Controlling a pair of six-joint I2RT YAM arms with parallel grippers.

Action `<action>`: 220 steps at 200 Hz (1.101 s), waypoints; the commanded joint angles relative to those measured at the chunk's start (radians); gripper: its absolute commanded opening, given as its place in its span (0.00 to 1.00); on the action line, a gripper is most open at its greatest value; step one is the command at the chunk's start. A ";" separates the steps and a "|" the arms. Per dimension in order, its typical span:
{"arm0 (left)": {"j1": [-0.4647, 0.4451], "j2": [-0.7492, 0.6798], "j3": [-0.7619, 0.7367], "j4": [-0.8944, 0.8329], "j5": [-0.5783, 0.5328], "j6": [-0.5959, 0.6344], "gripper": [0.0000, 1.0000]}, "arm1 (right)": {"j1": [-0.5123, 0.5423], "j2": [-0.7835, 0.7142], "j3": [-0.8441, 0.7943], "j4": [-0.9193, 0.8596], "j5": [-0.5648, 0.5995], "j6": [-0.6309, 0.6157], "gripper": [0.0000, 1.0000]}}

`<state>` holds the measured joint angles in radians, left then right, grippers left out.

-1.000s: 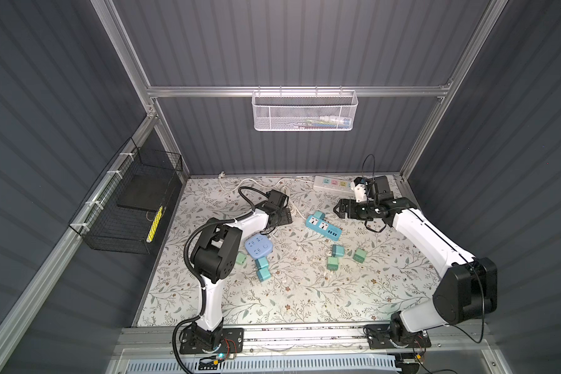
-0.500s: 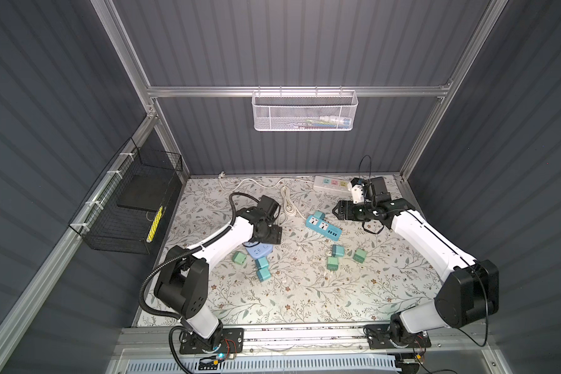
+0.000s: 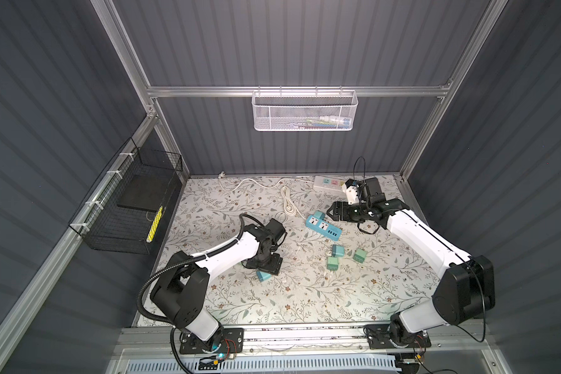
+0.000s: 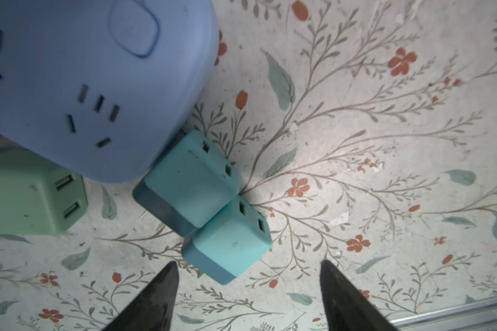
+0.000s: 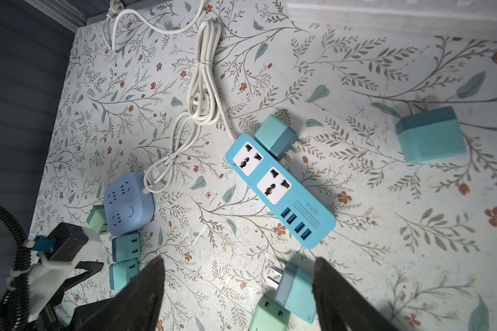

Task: Insert the plug

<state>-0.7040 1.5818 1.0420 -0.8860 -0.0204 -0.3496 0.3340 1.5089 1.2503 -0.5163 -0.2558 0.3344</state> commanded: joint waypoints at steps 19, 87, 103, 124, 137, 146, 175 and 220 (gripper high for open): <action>-0.006 0.018 -0.023 -0.034 0.028 0.017 0.71 | 0.004 -0.017 -0.026 0.006 0.009 0.014 0.81; -0.016 0.012 -0.020 -0.016 0.020 0.009 0.70 | 0.005 -0.023 -0.040 0.012 0.015 0.020 0.81; -0.016 0.005 -0.002 -0.031 -0.010 0.009 0.71 | 0.004 -0.027 -0.041 0.010 0.017 0.017 0.81; -0.015 -0.014 0.022 -0.044 -0.031 0.012 0.73 | 0.005 -0.031 -0.048 0.010 0.024 0.014 0.81; -0.015 -0.013 0.037 -0.055 -0.058 0.015 0.74 | 0.005 -0.034 -0.054 0.013 0.026 0.012 0.81; -0.015 -0.007 0.038 -0.058 -0.073 0.014 0.75 | 0.005 -0.034 -0.059 0.017 0.025 0.014 0.81; -0.015 0.039 0.008 -0.013 -0.069 0.006 0.75 | 0.005 -0.033 -0.071 0.026 0.020 0.014 0.82; -0.018 0.042 -0.035 0.048 -0.007 -0.044 0.69 | 0.005 -0.046 -0.072 0.012 0.038 0.002 0.82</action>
<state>-0.7151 1.6314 1.0328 -0.8585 -0.0696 -0.3595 0.3347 1.4910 1.1885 -0.4984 -0.2356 0.3481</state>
